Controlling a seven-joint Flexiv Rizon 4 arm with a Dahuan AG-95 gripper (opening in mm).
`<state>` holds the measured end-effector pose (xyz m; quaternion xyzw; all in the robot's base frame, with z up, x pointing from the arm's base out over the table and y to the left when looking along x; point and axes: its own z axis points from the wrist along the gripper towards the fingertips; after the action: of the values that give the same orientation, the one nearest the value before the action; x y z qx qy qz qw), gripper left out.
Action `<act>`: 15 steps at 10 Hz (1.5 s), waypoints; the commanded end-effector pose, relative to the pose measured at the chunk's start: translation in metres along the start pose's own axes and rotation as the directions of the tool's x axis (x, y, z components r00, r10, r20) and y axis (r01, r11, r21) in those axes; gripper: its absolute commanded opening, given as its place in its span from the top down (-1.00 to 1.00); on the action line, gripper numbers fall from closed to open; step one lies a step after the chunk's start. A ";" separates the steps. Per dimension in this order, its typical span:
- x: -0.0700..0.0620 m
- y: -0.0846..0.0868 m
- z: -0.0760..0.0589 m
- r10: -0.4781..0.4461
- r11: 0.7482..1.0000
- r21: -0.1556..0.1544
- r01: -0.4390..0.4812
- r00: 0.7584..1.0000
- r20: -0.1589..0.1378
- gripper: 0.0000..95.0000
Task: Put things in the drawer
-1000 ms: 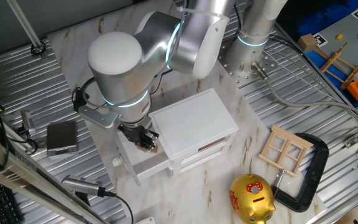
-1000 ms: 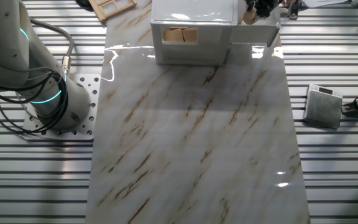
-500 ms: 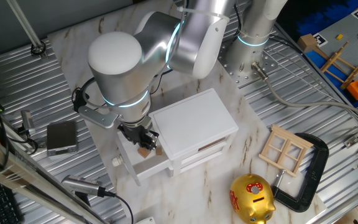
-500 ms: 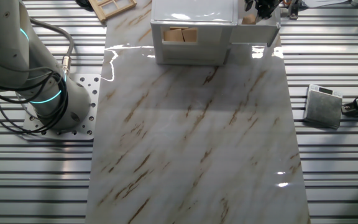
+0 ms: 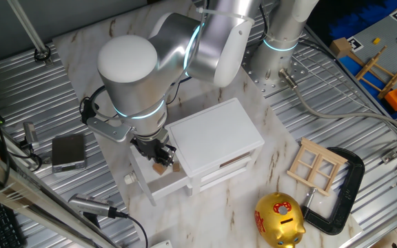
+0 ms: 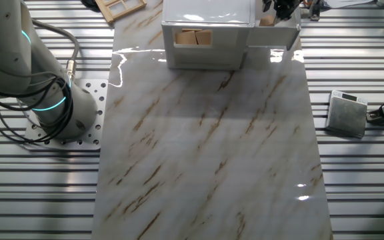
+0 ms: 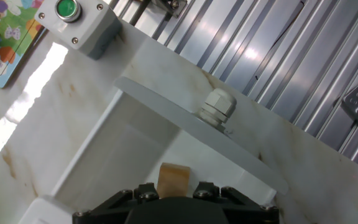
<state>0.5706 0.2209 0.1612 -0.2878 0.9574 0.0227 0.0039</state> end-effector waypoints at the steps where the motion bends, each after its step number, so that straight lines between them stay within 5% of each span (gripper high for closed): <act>1: 0.000 0.000 0.000 -0.001 1.000 0.000 0.001 1.000 0.000 0.20; 13: 0.000 0.000 0.000 -0.001 1.000 0.000 0.001 1.000 0.000 0.20; 14: 0.006 0.011 -0.040 0.021 1.000 0.008 -0.021 1.000 -0.018 0.20; 15: 0.006 0.011 -0.040 0.022 1.000 0.008 -0.022 1.000 -0.018 0.60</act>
<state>0.5654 0.2238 0.1842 -0.2809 0.9596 0.0170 -0.0002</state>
